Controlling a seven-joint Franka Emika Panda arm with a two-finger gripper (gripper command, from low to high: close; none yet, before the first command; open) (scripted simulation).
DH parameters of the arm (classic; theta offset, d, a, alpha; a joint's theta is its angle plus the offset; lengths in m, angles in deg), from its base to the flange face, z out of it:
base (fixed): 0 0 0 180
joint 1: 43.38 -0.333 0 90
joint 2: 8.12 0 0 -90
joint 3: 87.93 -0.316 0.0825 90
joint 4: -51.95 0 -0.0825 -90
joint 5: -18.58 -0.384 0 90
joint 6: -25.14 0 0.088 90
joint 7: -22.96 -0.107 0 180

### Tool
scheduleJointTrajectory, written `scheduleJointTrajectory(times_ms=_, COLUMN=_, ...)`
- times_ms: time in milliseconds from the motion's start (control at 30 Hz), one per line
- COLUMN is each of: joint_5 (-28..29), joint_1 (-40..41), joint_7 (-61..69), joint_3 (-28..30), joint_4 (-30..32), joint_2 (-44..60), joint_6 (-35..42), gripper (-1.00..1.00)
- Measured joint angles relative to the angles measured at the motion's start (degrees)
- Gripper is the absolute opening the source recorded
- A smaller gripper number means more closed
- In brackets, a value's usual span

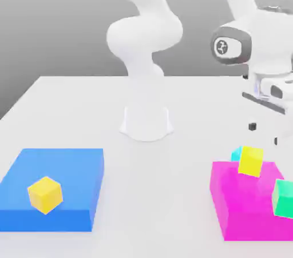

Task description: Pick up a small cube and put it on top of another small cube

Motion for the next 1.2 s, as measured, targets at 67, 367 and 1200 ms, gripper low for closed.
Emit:
scheduleJointTrajectory(times_ms=67, joint_5=0.5, joint_1=-1.7, joint_7=3.3, joint_3=-1.0, joint_4=1.5, joint_2=3.1, joint_6=-2.4, gripper=0.0)
scheduleJointTrajectory(times_ms=367, joint_5=6.9, joint_1=-7.5, joint_7=-0.1, joint_3=5.9, joint_4=-0.6, joint_2=18.7, joint_6=-15.1, gripper=-1.0)
scheduleJointTrajectory(times_ms=1200, joint_5=4.7, joint_1=-0.7, joint_7=0.0, joint_3=8.2, joint_4=-18.8, joint_2=5.8, joint_6=14.2, gripper=-1.0)
